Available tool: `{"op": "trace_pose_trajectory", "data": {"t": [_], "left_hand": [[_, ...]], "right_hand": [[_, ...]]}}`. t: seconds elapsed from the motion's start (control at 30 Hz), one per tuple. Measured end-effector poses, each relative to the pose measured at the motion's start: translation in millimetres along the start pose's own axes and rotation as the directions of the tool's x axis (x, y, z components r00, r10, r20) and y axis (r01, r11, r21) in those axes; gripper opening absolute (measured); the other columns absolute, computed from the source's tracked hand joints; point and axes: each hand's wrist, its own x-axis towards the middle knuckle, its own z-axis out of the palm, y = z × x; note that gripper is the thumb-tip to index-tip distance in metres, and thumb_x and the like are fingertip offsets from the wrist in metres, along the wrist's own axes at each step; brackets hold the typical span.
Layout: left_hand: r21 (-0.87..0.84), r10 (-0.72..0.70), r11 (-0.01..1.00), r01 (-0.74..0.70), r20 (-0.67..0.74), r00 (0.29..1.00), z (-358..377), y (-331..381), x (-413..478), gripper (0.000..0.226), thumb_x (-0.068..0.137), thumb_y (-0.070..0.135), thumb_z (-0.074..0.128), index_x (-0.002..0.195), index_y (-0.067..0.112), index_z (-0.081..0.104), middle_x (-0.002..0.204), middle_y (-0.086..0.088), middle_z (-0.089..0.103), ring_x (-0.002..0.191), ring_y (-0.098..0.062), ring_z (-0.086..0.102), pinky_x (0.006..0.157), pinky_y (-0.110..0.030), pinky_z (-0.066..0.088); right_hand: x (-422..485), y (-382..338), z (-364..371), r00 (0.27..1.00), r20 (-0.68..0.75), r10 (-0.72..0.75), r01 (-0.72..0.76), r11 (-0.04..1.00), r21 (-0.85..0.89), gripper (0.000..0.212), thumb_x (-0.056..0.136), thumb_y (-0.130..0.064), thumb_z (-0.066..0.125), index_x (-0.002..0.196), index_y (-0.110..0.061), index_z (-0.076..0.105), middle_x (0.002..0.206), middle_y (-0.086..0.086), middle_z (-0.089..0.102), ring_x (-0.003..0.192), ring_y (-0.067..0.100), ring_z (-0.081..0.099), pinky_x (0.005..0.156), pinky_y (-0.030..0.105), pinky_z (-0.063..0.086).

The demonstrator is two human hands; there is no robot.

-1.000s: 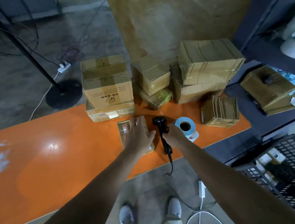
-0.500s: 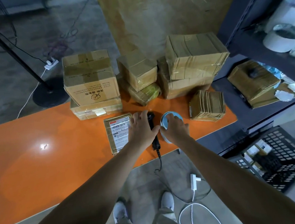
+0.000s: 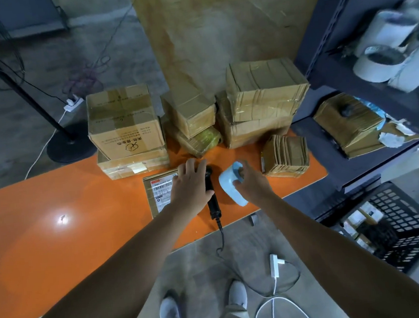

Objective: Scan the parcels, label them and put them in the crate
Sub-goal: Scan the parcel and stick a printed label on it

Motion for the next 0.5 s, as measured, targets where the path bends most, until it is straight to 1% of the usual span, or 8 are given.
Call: {"op": "trace_pose_trajectory", "data": {"t": [0.07,0.1,0.13,0.2,0.23,0.3,0.4,0.5], "left_hand": [[-0.031,-0.019,0.999,0.019,0.009,1.0,-4.4,-1.1,2.7,0.083,0.082,0.042,0.07,0.147,0.02,0.023,0.143,-0.009,0.03,0.13,-0.031,0.032,0.102,-0.042,0.041],[-0.1,-0.043,0.994,0.046,0.032,0.999,-6.8,-1.5,4.8,0.084,0.081,0.042,0.071,0.147,0.02,0.024,0.141,-0.01,0.033,0.13,-0.032,0.033,0.102,-0.043,0.041],[-0.214,-0.07,0.973,0.084,0.07,0.995,-10.2,-1.5,7.3,0.084,0.081,0.043,0.072,0.147,0.02,0.025,0.139,-0.01,0.038,0.129,-0.032,0.036,0.102,-0.044,0.042],[-0.459,-0.087,0.875,0.151,0.158,0.984,-18.6,-1.4,12.8,0.083,0.081,0.045,0.071,0.146,0.018,0.027,0.131,-0.009,0.051,0.122,-0.03,0.049,0.098,-0.045,0.046],[-0.54,-0.081,0.824,0.173,0.19,0.978,-23.5,-0.7,15.0,0.083,0.081,0.046,0.071,0.146,0.018,0.027,0.126,-0.008,0.056,0.116,-0.027,0.055,0.095,-0.044,0.048],[-0.64,-0.078,0.739,0.209,0.227,0.971,-32.7,1.5,17.7,0.085,0.082,0.048,0.07,0.147,0.02,0.024,0.119,-0.006,0.063,0.105,-0.022,0.062,0.092,-0.041,0.051],[-0.75,-0.104,0.616,0.242,0.226,0.968,-43.5,3.5,20.9,0.087,0.08,0.041,0.075,0.149,0.023,0.023,0.115,-0.004,0.063,0.098,-0.017,0.064,0.088,-0.039,0.054],[-0.825,-0.088,0.521,0.218,0.202,0.975,-52.3,3.3,19.9,0.087,0.078,0.021,0.08,0.148,0.023,0.028,0.129,-0.006,0.055,0.099,-0.018,0.062,0.073,-0.032,0.059]], "right_hand": [[-5.0,0.7,-13.8,0.999,0.004,-0.047,0.046,0.984,0.172,0.064,0.092,-0.017,0.062,0.149,-0.021,0.032,0.131,0.011,0.06,0.116,0.029,0.058,0.086,0.033,0.045],[-7.1,0.2,-20.2,0.997,0.009,-0.071,0.067,0.968,0.242,0.066,0.091,-0.015,0.063,0.149,-0.02,0.033,0.133,0.012,0.059,0.117,0.028,0.058,0.084,0.031,0.045],[-8.9,-0.8,-25.9,0.996,0.014,-0.09,0.082,0.95,0.302,0.067,0.09,-0.012,0.064,0.149,-0.019,0.033,0.134,0.014,0.058,0.117,0.025,0.059,0.083,0.03,0.047],[-12.5,-5.7,-36.2,0.993,0.009,-0.119,0.106,0.918,0.382,0.071,0.089,-0.008,0.066,0.15,-0.019,0.032,0.129,0.015,0.061,0.111,0.021,0.061,0.079,0.022,0.048],[-14.3,-8.9,-40.1,0.991,0.002,-0.135,0.123,0.904,0.409,0.073,0.088,-0.007,0.067,0.15,-0.021,0.032,0.125,0.015,0.062,0.108,0.02,0.062,0.08,0.022,0.048],[-17.8,-15.7,-45.6,0.986,-0.007,-0.169,0.154,0.879,0.451,0.076,0.088,-0.005,0.068,0.151,-0.023,0.031,0.116,0.012,0.066,0.106,0.019,0.064,0.085,0.026,0.051],[-23.5,-24.5,-51.2,0.975,0.004,-0.223,0.189,0.836,0.515,0.079,0.086,-0.004,0.07,0.151,-0.026,0.03,0.101,-0.001,0.07,0.096,0.006,0.066,0.085,0.026,0.052],[-28.2,-31.8,-56.2,0.961,0.037,-0.274,0.209,0.808,0.55,0.08,0.085,-0.003,0.07,0.147,-0.036,0.031,0.104,-0.002,0.071,0.098,0.007,0.067,0.085,0.027,0.055]]}}
